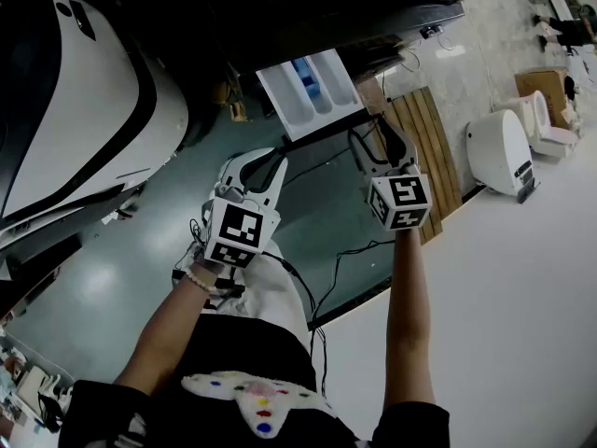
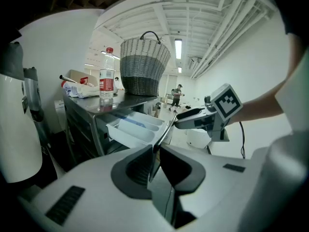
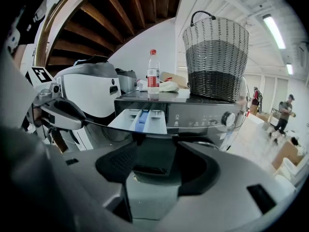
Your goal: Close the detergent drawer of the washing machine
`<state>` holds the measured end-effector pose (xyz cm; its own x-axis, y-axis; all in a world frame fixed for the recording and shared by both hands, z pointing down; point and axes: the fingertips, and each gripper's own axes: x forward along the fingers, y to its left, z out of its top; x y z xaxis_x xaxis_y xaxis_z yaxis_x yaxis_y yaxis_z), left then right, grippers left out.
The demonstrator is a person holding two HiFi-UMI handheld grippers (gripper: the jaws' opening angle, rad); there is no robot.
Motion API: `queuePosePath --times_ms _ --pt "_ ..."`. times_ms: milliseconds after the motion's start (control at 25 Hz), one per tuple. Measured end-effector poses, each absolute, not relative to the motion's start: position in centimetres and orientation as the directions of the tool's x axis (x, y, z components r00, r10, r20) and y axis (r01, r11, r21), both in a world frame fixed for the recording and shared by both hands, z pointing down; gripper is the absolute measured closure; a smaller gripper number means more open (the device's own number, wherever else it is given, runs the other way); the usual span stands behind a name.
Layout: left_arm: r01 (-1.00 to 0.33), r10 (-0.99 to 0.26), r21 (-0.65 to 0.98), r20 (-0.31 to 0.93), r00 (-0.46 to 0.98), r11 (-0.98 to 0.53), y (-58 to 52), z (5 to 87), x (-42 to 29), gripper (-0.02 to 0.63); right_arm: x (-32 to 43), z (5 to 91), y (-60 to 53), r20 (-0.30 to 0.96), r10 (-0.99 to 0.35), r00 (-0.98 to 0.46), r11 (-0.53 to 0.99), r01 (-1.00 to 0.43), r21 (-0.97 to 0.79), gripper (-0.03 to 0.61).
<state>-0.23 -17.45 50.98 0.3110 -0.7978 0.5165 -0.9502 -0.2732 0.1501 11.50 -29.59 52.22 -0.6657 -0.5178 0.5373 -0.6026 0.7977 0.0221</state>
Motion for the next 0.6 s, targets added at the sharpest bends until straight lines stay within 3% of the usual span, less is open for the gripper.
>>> queuePosePath --times_ms 440,600 --pt "-0.964 -0.816 0.17 0.515 0.263 -0.203 -19.3 50.7 -3.1 0.558 8.9 52.0 -31.3 0.526 -0.54 -0.657 0.787 -0.616 0.038 0.325" --pt "-0.97 -0.821 0.152 0.518 0.242 -0.19 -20.3 50.7 -4.3 0.558 7.4 51.9 -32.0 0.523 -0.551 -0.651 0.782 -0.621 0.052 0.371"
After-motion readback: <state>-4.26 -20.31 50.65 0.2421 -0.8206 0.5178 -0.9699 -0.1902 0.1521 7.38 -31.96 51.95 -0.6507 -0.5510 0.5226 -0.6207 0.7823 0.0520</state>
